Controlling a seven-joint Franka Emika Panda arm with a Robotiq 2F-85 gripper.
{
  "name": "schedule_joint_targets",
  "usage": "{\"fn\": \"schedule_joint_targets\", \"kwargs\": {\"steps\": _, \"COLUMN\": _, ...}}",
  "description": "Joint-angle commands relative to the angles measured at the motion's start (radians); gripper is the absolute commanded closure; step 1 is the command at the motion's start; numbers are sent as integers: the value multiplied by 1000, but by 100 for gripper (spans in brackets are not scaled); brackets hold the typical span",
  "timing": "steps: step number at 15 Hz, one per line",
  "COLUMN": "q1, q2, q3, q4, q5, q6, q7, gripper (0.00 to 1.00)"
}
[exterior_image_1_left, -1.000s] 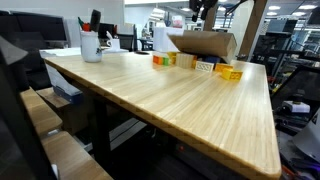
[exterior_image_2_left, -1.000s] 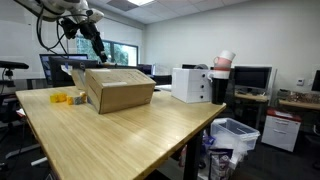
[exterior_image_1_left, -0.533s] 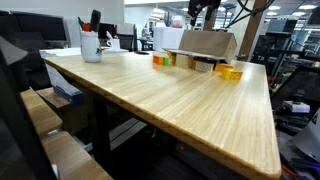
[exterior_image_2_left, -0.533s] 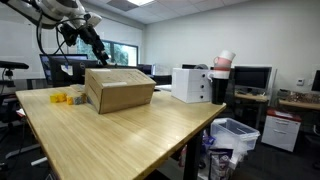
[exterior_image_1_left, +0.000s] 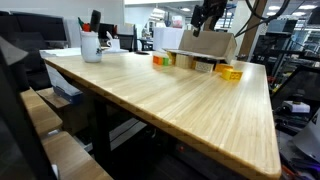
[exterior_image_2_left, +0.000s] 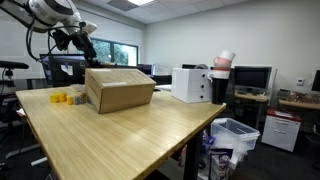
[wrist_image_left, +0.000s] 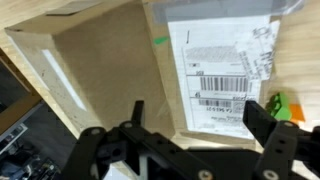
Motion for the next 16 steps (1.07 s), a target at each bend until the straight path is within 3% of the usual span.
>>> {"fn": "schedule_joint_targets", "kwargs": {"steps": 1, "q1": 39, "q2": -63, "q3": -3, "q4": -58, "q5": 124, "q6": -11, "q7": -113, "gripper": 0}}
{"fn": "schedule_joint_targets", "kwargs": {"steps": 5, "q1": 62, "q2": -97, "q3": 2, "q4": -99, "q5": 219, "q6": -10, "q7": -200, "gripper": 0}}
{"fn": "schedule_joint_targets", "kwargs": {"steps": 10, "q1": 56, "q2": -94, "q3": 20, "q4": -141, "q5": 232, "q6": 18, "q7": -247, "gripper": 0}}
{"fn": "schedule_joint_targets", "kwargs": {"steps": 16, "q1": 47, "q2": -79, "q3": 67, "q4": -178, "q5": 195, "q6": 70, "q7": -214, "gripper": 0}}
